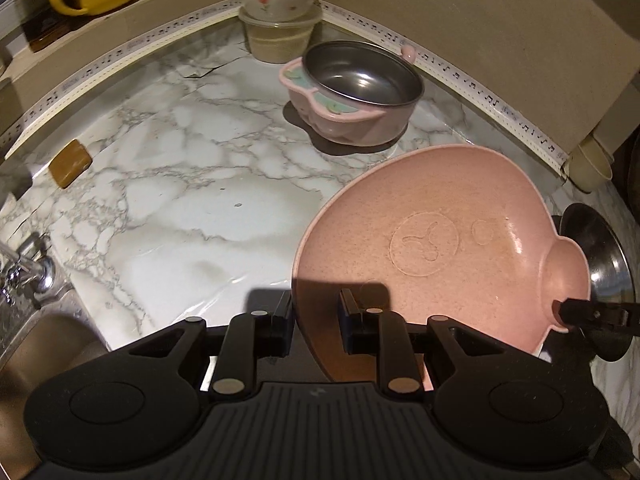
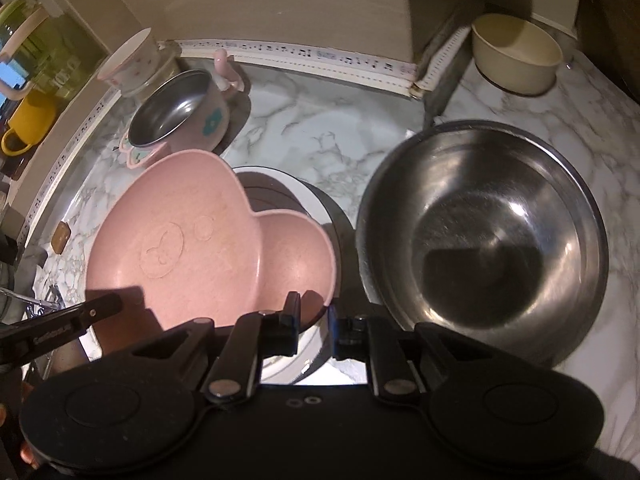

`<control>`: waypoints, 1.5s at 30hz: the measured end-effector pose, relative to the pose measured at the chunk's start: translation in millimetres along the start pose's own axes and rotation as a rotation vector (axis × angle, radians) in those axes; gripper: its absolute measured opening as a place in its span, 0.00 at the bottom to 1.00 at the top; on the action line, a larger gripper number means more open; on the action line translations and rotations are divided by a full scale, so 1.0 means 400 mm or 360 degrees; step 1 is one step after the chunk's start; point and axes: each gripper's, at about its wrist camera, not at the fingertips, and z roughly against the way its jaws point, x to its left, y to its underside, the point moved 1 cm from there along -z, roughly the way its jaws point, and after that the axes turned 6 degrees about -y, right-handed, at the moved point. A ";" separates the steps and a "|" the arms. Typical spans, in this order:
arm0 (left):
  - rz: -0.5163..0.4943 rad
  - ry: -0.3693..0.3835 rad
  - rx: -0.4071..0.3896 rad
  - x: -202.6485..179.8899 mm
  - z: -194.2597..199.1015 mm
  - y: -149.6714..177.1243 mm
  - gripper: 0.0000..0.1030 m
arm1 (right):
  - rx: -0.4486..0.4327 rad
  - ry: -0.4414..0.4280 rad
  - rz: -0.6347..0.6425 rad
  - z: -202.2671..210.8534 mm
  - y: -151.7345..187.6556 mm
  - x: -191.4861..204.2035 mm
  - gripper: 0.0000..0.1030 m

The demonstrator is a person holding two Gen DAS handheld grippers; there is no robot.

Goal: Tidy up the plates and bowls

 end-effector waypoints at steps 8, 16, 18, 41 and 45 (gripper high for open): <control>-0.0105 -0.0024 -0.0013 -0.022 -0.022 -0.024 0.21 | 0.0021 -0.0060 -0.0130 0.017 0.033 -0.026 0.14; -0.0286 -0.0062 -0.0042 -0.070 -0.029 -0.058 0.20 | 0.0061 -0.0104 -0.0263 0.019 0.053 -0.060 0.15; -0.0336 -0.0078 -0.0044 -0.085 -0.030 -0.066 0.20 | 0.0086 -0.0109 -0.0296 0.011 0.055 -0.070 0.16; -0.0367 -0.0102 -0.0001 -0.113 -0.094 -0.073 0.20 | 0.0067 -0.0092 -0.0191 0.033 0.058 -0.061 0.33; -0.0338 -0.0080 -0.0001 -0.109 -0.095 -0.072 0.20 | 0.0055 -0.0104 -0.0164 0.044 0.059 -0.053 0.38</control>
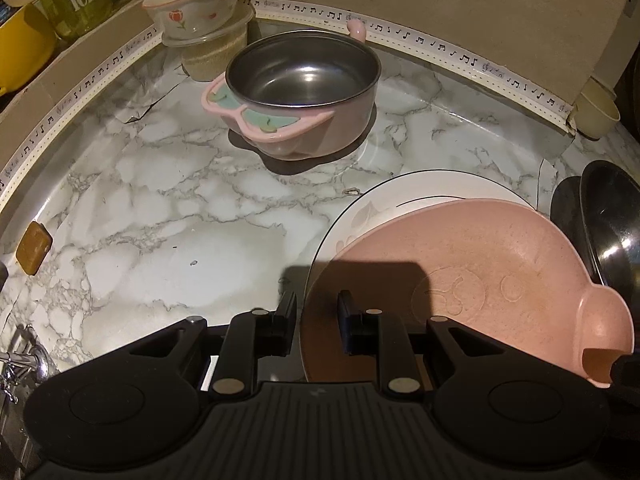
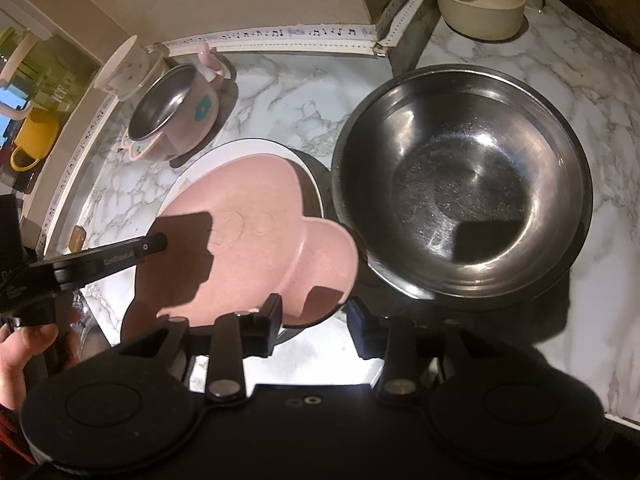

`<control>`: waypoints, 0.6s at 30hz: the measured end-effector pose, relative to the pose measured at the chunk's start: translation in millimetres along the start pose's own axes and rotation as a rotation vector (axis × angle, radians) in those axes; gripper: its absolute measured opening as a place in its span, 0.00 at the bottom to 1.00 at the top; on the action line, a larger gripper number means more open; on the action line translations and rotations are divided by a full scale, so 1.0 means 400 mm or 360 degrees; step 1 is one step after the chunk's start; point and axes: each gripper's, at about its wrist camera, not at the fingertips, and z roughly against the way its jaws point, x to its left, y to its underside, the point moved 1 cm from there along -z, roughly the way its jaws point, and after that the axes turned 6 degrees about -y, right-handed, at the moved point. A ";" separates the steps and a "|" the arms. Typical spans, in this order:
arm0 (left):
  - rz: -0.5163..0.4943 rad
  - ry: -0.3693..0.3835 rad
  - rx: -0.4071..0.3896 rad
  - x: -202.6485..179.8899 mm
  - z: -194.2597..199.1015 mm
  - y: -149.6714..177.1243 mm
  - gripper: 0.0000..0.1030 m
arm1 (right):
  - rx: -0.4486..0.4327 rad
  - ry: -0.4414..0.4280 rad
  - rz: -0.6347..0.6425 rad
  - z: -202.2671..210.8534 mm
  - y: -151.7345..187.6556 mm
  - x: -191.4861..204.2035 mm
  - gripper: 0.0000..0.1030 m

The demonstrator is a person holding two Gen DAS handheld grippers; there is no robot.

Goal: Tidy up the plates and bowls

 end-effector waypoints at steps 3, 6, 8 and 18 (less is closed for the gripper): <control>0.0033 0.0028 -0.0006 0.008 0.006 0.001 0.20 | -0.0015 -0.0008 0.0030 0.011 0.002 0.005 0.40; 0.0040 0.0037 -0.0028 0.014 0.018 0.004 0.20 | -0.0049 -0.0005 0.0084 0.027 0.002 0.016 0.41; 0.0038 0.0053 -0.0043 0.016 0.029 0.008 0.20 | -0.0067 -0.0006 0.0116 0.036 0.001 0.023 0.41; 0.0101 0.0115 -0.0083 0.042 0.082 0.024 0.21 | -0.0093 -0.0028 0.0177 0.044 0.005 0.043 0.43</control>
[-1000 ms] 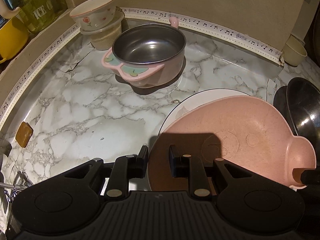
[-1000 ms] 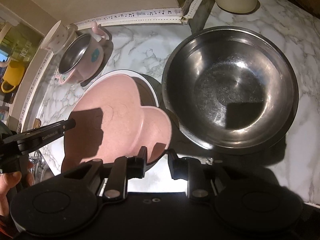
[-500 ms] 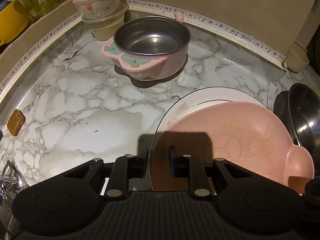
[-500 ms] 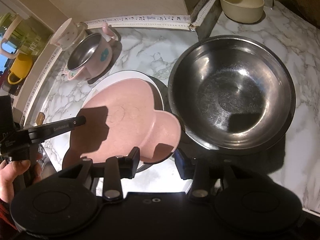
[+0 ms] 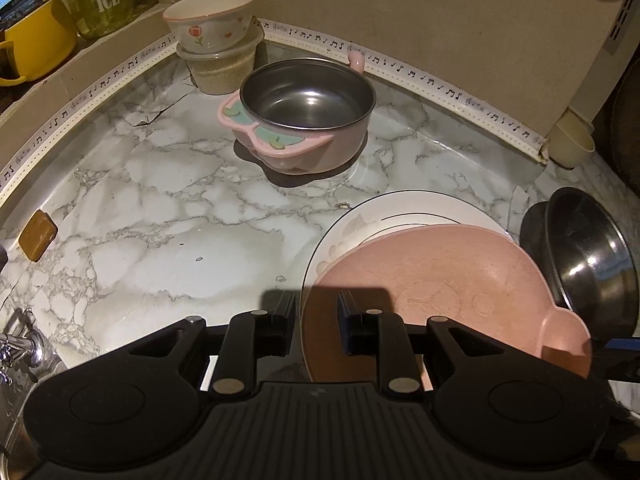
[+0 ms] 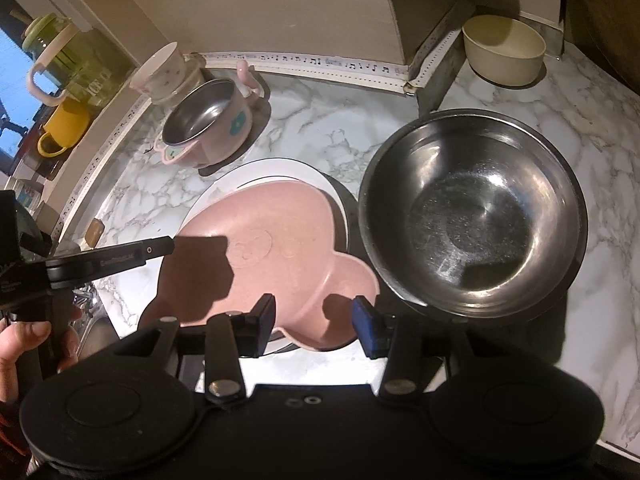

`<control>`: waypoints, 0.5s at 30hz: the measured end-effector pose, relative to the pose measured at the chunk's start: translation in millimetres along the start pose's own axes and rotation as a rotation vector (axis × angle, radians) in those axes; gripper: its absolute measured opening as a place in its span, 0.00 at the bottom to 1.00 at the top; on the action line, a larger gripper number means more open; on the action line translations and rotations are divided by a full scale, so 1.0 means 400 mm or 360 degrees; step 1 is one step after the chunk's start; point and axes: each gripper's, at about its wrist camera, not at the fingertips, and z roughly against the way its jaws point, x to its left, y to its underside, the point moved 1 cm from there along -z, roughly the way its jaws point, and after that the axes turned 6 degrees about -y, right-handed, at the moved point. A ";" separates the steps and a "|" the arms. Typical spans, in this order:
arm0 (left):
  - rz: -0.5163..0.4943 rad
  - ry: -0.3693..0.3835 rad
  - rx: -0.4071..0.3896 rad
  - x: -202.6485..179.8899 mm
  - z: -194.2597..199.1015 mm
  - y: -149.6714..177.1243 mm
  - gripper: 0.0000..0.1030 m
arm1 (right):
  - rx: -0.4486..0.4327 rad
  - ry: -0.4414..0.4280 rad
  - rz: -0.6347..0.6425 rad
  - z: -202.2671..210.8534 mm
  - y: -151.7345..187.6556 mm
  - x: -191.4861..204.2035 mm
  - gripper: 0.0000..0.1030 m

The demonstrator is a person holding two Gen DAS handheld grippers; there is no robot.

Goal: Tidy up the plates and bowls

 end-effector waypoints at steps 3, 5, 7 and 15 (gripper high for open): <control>-0.0005 0.0032 -0.0009 -0.001 0.020 0.008 0.21 | -0.0007 -0.0004 0.0021 0.004 0.000 0.004 0.44; -0.0009 0.0055 -0.0015 -0.005 0.033 0.015 0.21 | -0.0012 -0.0010 0.0034 0.005 -0.001 0.007 0.45; -0.0011 0.0076 -0.0019 -0.011 0.049 0.023 0.21 | -0.0021 -0.0013 0.0053 0.008 0.000 0.013 0.45; -0.0005 0.0175 -0.0093 -0.036 0.129 0.051 0.21 | -0.0058 -0.0076 0.0150 0.026 0.008 0.043 0.50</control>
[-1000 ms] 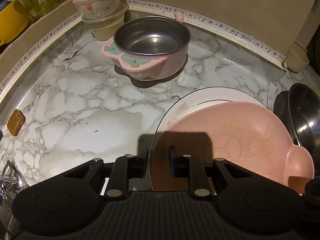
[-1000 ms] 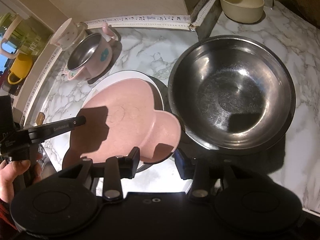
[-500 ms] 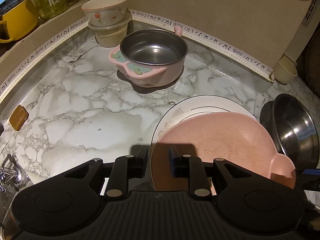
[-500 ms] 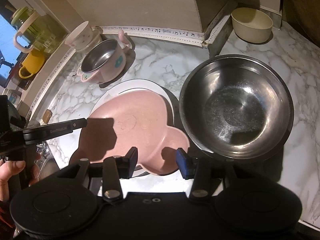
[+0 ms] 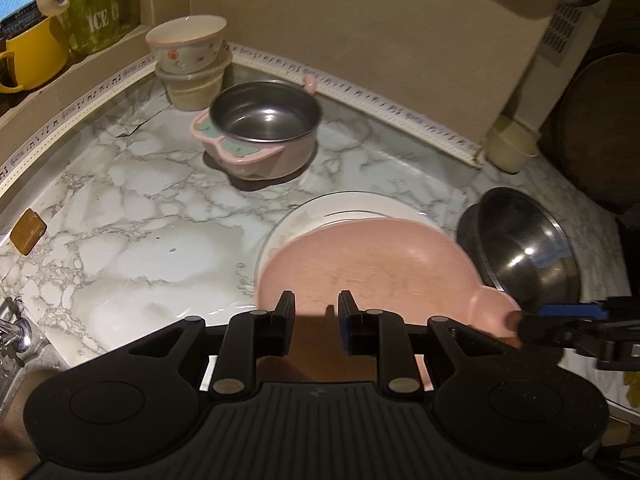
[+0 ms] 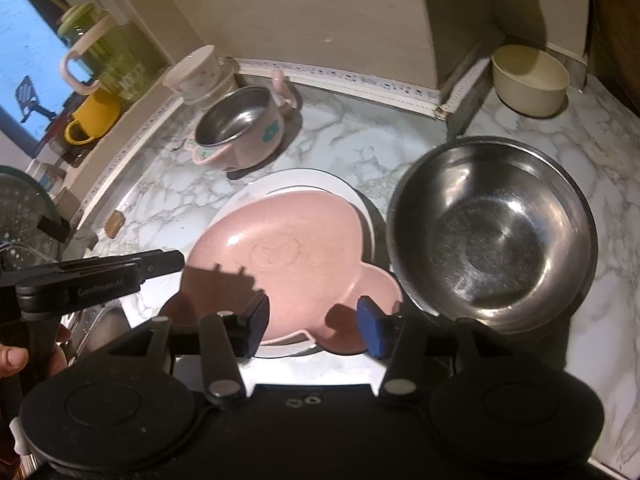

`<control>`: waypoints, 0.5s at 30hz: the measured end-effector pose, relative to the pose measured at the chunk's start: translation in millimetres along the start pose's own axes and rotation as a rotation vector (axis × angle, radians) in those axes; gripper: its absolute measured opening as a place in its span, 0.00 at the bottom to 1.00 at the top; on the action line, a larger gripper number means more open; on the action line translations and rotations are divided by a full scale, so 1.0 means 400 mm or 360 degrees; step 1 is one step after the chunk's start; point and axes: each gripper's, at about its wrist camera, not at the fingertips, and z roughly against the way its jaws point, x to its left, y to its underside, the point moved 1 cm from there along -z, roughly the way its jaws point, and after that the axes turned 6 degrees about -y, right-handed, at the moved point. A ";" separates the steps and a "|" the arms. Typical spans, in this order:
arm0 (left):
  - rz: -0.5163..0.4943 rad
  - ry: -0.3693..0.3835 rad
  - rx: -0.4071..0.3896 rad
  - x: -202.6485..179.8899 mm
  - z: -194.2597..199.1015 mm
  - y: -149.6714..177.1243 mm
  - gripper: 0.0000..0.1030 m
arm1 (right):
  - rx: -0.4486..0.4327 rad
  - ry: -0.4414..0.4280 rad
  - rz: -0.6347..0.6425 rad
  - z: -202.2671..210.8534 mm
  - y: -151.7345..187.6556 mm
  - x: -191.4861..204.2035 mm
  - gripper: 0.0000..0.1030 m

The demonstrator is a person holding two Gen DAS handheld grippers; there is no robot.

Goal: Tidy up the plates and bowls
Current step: 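Open both grippers to release the pink plate onto the white plates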

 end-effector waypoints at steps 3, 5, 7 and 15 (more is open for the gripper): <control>0.0001 0.0043 -0.0025 -0.015 0.028 0.007 0.21 | -0.0018 -0.0006 0.0050 0.008 0.004 0.013 0.52; 0.0000 0.0064 -0.0037 -0.026 0.042 0.012 0.21 | -0.0028 -0.0001 0.0092 0.012 0.007 0.021 0.53; -0.0005 0.0085 -0.0044 -0.037 0.053 0.015 0.21 | -0.0034 -0.0011 0.0112 0.019 0.009 0.024 0.55; -0.0025 0.0129 -0.0071 -0.086 0.080 0.025 0.22 | -0.0091 -0.0012 0.0175 0.062 0.008 0.015 0.61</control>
